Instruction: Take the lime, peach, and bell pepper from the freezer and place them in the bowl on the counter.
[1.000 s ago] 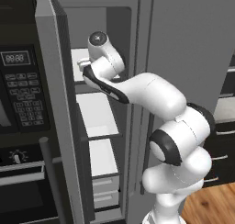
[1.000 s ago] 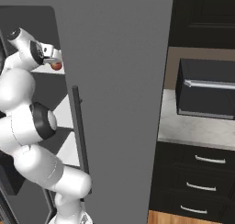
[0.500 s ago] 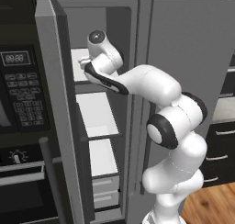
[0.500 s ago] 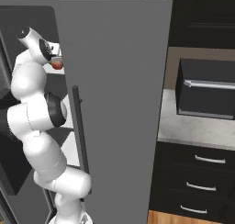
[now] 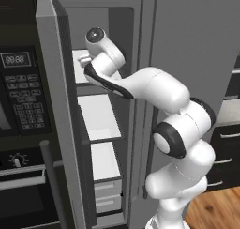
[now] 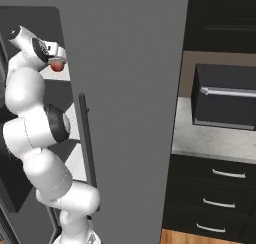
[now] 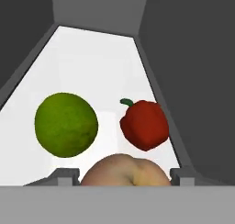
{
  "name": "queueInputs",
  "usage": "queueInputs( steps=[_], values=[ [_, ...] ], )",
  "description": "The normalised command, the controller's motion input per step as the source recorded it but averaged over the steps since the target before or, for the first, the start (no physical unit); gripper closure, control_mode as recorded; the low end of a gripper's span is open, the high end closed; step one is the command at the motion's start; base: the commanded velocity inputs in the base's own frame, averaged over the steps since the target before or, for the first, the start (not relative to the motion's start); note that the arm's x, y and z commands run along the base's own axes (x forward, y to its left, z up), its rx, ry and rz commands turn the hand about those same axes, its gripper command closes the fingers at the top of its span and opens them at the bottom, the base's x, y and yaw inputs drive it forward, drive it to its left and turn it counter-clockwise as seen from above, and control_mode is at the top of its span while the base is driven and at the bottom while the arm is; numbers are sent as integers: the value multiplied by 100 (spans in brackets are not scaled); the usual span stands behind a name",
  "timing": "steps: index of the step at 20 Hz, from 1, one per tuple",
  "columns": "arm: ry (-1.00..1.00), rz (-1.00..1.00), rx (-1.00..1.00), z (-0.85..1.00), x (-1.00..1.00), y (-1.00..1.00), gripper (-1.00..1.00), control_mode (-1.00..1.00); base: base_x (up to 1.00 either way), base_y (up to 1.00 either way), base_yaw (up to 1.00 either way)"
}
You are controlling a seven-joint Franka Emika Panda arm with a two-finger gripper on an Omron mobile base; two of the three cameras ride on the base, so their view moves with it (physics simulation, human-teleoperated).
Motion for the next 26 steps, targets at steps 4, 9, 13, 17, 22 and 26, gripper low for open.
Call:
queueInputs(
  steps=[4,9,13,17,22,26],
  values=[
    [-38,0,-2,44,-100,9,100,-100,0,0,0],
    [-16,0,2,2,-100,3,100,-100,0,0,0],
    [0,-5,10,0,-100,0,100,-100,0,0,0],
    [1,-15,17,-2,-100,-14,100,-100,0,0,0],
    [9,-25,11,-43,-100,-65,100,-100,0,0,0],
    [38,-31,16,-60,-100,-96,100,-100,0,0,0]
  ],
)
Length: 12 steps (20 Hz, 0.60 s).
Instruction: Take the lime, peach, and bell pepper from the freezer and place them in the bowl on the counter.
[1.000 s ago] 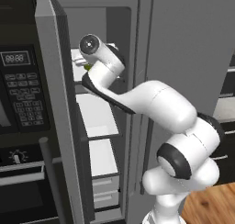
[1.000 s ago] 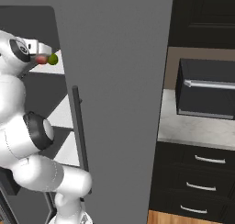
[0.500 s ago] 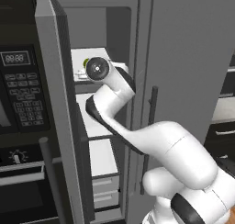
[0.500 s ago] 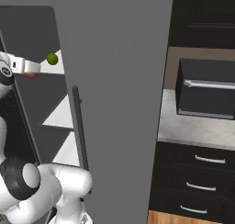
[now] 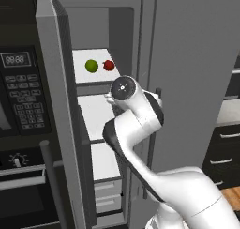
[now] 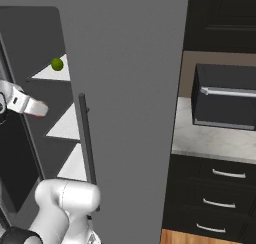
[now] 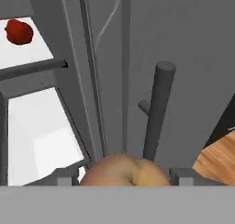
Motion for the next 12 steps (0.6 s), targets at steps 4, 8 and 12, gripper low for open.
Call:
queueInputs(
  steps=[4,8,12],
  values=[
    [34,-29,22,-34,-99,-100,100,-100,0,0,0],
    [2,-14,18,-3,-92,-100,100,-100,0,0,0],
    [-12,5,17,0,-53,-100,100,-100,0,0,0]
  ],
)
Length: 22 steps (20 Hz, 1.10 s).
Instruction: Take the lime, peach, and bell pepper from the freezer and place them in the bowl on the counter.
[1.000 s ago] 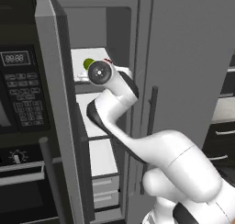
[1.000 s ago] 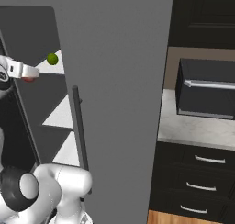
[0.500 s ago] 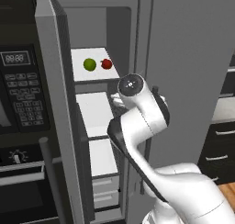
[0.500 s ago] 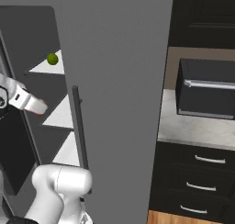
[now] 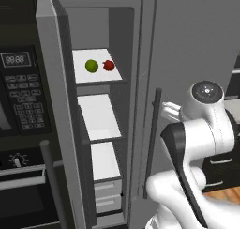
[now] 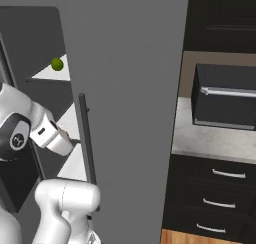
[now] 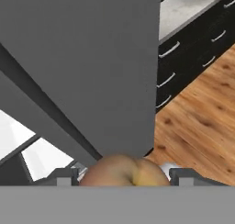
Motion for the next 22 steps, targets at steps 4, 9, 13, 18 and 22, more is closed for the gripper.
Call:
queueInputs(
  steps=[4,9,13,18,22],
  values=[
    [-5,5,8,0,-12,-49,100,-100,0,0,0],
    [0,0,0,-3,0,-3,100,-100,0,0,0],
    [0,0,0,0,0,0,100,100,-20,-84,-35],
    [0,0,0,0,0,0,100,100,-22,-91,-66],
    [0,0,0,0,0,0,100,100,-1,-100,-65]
  ],
)
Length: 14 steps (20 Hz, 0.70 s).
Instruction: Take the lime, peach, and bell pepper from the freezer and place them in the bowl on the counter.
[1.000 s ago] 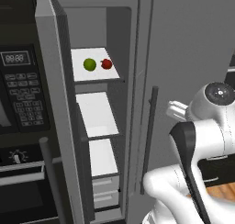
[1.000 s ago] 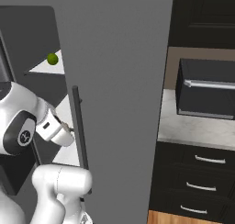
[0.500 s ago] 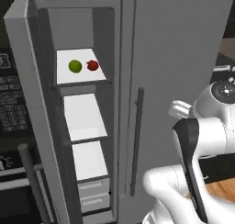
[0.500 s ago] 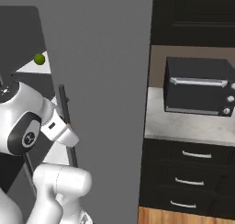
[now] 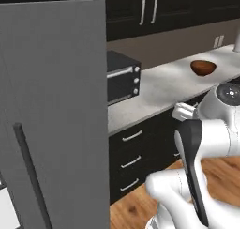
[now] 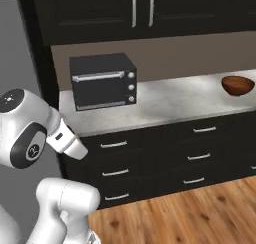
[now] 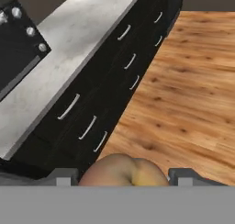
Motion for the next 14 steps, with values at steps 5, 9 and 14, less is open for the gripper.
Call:
queueInputs(
  steps=[5,9,14],
  values=[
    [0,0,0,0,0,0,100,100,68,-100,-46],
    [0,0,0,0,0,0,100,100,100,-100,-13],
    [0,0,0,0,0,0,100,100,100,-100,-9]
  ],
)
